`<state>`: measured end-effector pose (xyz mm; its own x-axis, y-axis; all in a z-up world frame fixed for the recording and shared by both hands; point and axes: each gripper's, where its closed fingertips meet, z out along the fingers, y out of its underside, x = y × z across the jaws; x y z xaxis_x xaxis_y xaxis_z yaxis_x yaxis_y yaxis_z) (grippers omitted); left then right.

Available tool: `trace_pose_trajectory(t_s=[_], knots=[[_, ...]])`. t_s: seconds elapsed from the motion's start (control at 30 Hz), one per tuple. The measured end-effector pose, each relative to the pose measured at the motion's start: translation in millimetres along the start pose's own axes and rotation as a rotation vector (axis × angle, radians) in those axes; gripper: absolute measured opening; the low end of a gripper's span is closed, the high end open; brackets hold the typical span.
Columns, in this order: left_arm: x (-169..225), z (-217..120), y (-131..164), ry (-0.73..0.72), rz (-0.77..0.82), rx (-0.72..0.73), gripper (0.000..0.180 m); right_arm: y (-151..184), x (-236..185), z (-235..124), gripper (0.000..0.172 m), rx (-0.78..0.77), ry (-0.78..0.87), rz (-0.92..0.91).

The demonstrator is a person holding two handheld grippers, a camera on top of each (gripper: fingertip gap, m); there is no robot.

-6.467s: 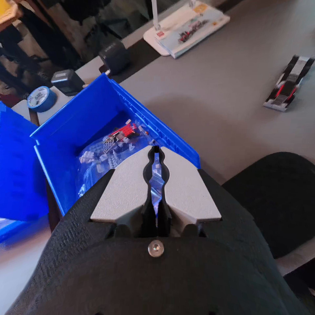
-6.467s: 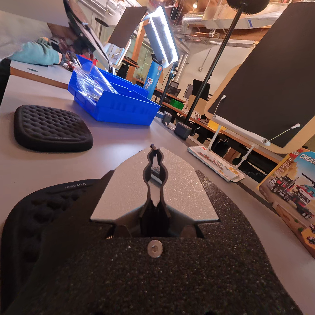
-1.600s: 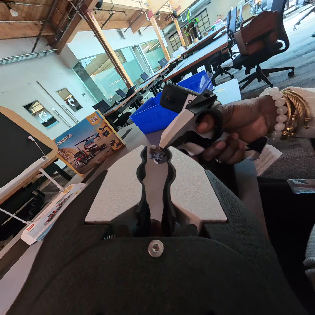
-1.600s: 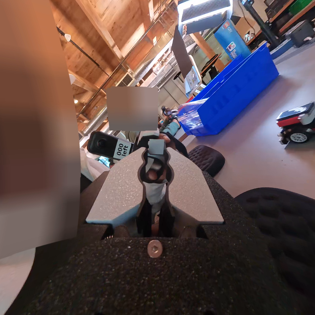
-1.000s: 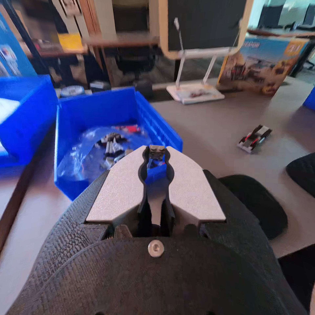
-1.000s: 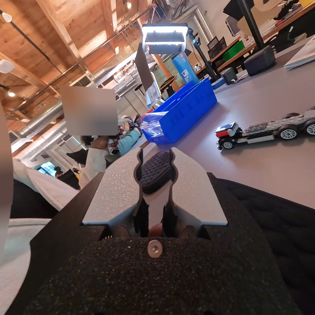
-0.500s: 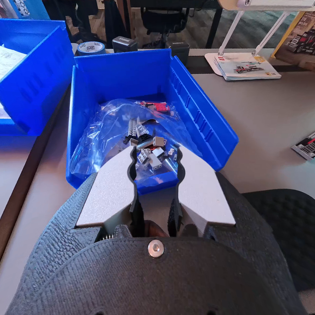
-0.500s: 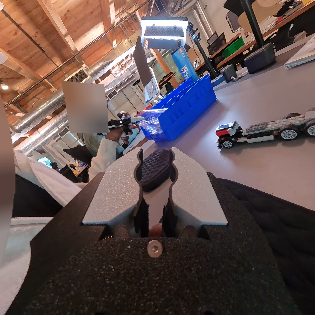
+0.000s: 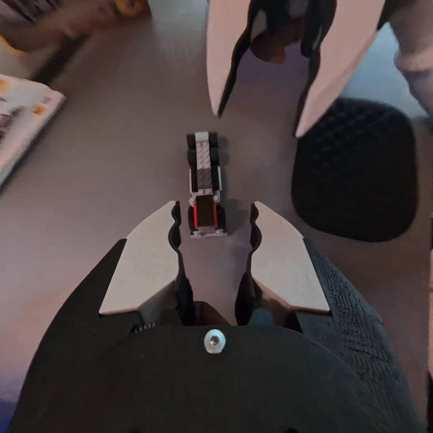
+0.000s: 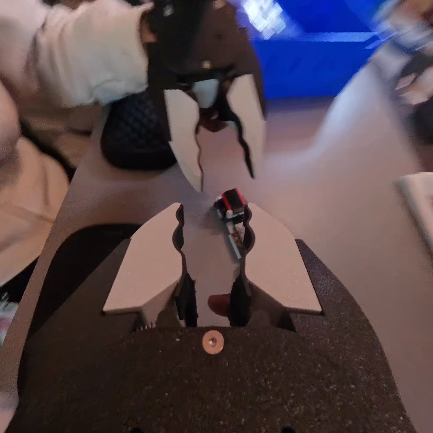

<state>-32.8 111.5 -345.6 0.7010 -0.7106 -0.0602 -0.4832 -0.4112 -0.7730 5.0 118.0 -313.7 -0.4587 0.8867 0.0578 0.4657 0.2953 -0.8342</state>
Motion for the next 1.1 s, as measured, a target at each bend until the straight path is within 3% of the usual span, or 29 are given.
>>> trace_pose_trajectory(t_s=[0.1, 0.2, 0.23, 0.27, 0.53, 0.73, 0.8, 1.1], knots=[[-8.4, 41.2, 20.1, 0.089, -0.010, -0.155, 0.062, 31.4, 26.0, 35.0, 0.047, -0.113, -0.059, 0.052], [-9.2, 56.9, 42.3, 0.100, 0.012, -0.226, 0.063, 49.3, 28.6, 56.4, 0.045, -0.086, -0.057, 0.005], [-8.3, 58.9, 46.2, 0.099, 0.034, -0.211, 0.062, 57.6, 27.3, 56.6, 0.044, -0.129, -0.046, -0.027], [-7.3, 59.6, 43.5, 0.104, 0.038, -0.156, 0.049, 62.6, 31.8, 55.5, 0.041, -0.152, 0.000, -0.060], [-5.4, 50.2, 48.4, 0.194, 0.116, -0.087, 0.048, 64.8, 29.7, 56.9, 0.017, -0.147, -0.009, -0.057], [-6.1, 53.4, 40.7, 0.160, 0.148, -0.049, 0.056, 61.2, 25.9, 65.6, 0.022, -0.143, -0.021, -0.055], [-5.1, 54.7, 40.7, 0.148, 0.183, -0.048, 0.044, 60.0, 25.6, 67.4, 0.021, -0.137, -0.024, -0.048], [-5.8, 54.7, 41.1, 0.157, 0.168, -0.026, 0.039, 57.6, 24.1, 71.1, 0.016, -0.168, -0.027, -0.095]])
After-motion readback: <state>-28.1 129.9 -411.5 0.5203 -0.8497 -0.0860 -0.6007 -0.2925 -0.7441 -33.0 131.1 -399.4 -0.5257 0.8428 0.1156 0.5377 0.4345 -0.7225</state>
